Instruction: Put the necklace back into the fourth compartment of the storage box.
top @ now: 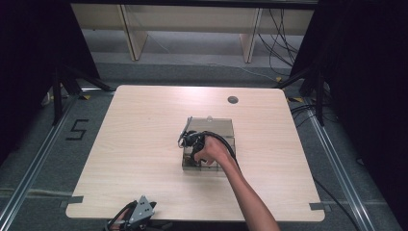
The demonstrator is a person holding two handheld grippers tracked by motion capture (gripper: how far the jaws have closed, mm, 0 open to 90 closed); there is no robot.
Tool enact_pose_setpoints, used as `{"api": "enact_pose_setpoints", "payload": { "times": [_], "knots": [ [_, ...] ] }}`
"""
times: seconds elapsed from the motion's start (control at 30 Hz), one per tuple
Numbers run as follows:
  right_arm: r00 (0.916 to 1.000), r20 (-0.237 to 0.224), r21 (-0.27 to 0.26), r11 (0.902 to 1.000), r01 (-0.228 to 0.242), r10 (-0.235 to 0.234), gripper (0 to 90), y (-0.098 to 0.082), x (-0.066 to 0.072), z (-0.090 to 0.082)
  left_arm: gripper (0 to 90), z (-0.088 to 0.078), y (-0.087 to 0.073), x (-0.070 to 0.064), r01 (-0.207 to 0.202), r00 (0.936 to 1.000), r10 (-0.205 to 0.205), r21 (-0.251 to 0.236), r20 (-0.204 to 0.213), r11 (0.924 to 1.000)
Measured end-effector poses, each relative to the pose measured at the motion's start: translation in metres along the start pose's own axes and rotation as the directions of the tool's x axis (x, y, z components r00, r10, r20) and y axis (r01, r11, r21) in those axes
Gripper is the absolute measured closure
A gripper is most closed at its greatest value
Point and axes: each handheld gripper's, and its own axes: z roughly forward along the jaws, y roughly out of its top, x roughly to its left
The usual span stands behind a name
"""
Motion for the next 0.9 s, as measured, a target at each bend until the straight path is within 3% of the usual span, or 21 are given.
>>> {"api": "enact_pose_setpoints", "payload": {
  "times": [0.03, 0.07, 0.13, 0.3, 0.33, 0.4, 0.43, 0.47, 0.57, 0.77, 0.83, 0.9],
  "knots": [
    [1.0000, 0.000, 0.000, 1.0000, 0.000, 0.000, 78.4, 0.000, 0.000, 0.000, 15.9, 0.000, 0.000, 0.000, 0.000, 1.0000, 0.000, 0.000, 0.000, 1.0000],
    [0.9994, -0.034, -0.027, 0.9996, -0.011, 0.011, 74.5, -0.001, 0.000, 0.004, 15.9, -0.001, 0.001, 0.001, -0.020, 0.9998, 0.020, 0.000, 0.001, 0.9998],
    [0.9999, 0.003, -0.004, 0.9999, -0.012, 0.012, 71.6, 0.000, -0.001, -0.001, 15.9, 0.000, 0.000, 0.000, -0.001, 1.0000, 0.001, -0.002, -0.009, 1.0000],
    [0.9995, 0.017, -0.061, 0.9978, -0.026, 0.027, 66.7, -0.005, -0.006, -0.013, 16.0, 0.000, 0.000, 0.000, 0.001, 1.0000, -0.001, -0.001, -0.001, 1.0000],
    [0.9989, 0.024, -0.098, 0.9945, -0.037, 0.040, 65.7, -0.009, -0.007, -0.024, 15.9, 0.000, 0.000, 0.000, 0.004, 1.0000, -0.004, -0.001, 0.000, 1.0000],
    [0.9982, 0.037, -0.113, 0.9927, -0.043, 0.048, 64.7, -0.013, -0.008, -0.031, 15.9, 0.001, 0.000, -0.001, 0.005, 1.0000, -0.004, -0.006, 0.006, 1.0000],
    [0.9981, 0.036, -0.123, 0.9913, -0.046, 0.051, 63.9, -0.015, -0.008, -0.035, 15.9, 0.000, 0.000, 0.000, -0.013, 0.9999, 0.013, -0.002, 0.009, 0.9999],
    [0.9977, 0.041, -0.135, 0.9898, -0.047, 0.053, 63.0, -0.017, -0.008, -0.039, 15.9, 0.001, 0.000, -0.001, 0.014, 0.9999, -0.014, -0.007, 0.010, 0.9999],
    [0.9967, 0.051, -0.155, 0.9864, -0.054, 0.063, 61.0, -0.024, -0.006, -0.048, 16.0, 0.001, 0.000, -0.001, 0.016, 0.9998, -0.016, -0.007, 0.009, 0.9999],
    [0.9969, 0.051, -0.197, 0.9792, -0.048, 0.059, 59.8, -0.039, -0.003, -0.060, 16.0, 0.001, 0.000, -0.001, 0.016, 0.9998, -0.016, -0.006, 0.008, 0.9999],
    [0.9961, 0.052, -0.208, 0.9764, -0.059, 0.071, 59.7, -0.044, -0.001, -0.063, 15.9, 0.000, 0.000, 0.002, -0.017, 0.9998, 0.017, -0.002, -0.004, 0.9998],
    [0.9964, 0.060, -0.222, 0.9740, -0.046, 0.061, 59.5, -0.048, -0.001, -0.066, 16.0, 0.000, 0.000, 0.001, -0.013, 0.9999, 0.013, -0.004, -0.003, 0.9999]
  ]
}}
